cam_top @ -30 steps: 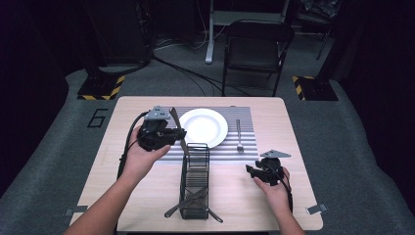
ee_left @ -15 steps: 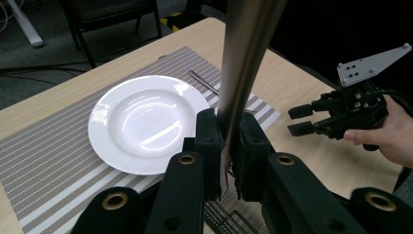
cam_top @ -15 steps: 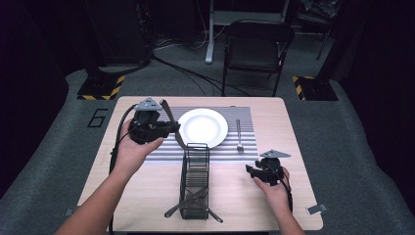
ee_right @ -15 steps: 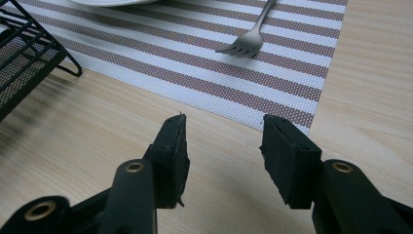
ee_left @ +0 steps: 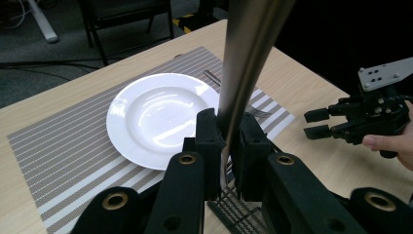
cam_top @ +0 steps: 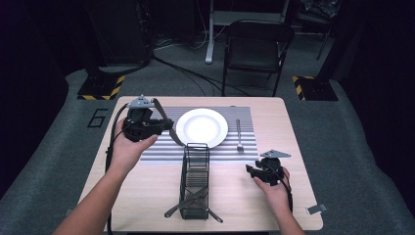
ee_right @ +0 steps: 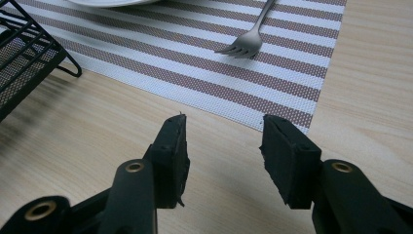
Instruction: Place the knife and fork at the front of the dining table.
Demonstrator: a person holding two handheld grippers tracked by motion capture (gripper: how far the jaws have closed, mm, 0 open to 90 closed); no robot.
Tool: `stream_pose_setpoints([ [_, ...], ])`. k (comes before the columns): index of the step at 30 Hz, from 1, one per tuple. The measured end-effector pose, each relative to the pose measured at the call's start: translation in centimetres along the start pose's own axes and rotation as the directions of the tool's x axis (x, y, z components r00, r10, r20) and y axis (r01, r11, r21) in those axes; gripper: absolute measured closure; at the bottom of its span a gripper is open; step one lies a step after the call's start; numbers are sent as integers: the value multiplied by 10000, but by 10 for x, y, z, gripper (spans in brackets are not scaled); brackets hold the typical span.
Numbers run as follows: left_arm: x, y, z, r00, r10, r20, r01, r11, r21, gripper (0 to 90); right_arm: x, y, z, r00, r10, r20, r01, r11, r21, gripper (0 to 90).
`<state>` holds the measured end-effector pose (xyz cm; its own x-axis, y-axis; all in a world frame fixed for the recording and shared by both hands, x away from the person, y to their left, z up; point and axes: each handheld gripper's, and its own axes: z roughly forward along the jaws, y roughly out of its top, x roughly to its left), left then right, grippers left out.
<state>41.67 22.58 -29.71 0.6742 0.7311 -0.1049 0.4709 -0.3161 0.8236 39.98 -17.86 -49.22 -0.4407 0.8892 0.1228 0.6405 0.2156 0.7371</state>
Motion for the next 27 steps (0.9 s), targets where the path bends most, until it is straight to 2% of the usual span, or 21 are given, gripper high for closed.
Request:
stream_pose_setpoints([
  [15, 23, -17, 8, 9981, -364, -506, 360, 9993, -93, 824, -1, 0, 0, 10000, 32, -42, -32, 10000, 62, 515],
  [27, 37, -33, 15, 9939, -606, -925, 594, 9981, -156, 824, -1, 0, 1, 10000, 44, -34, -43, 10000, 73, 516],
])
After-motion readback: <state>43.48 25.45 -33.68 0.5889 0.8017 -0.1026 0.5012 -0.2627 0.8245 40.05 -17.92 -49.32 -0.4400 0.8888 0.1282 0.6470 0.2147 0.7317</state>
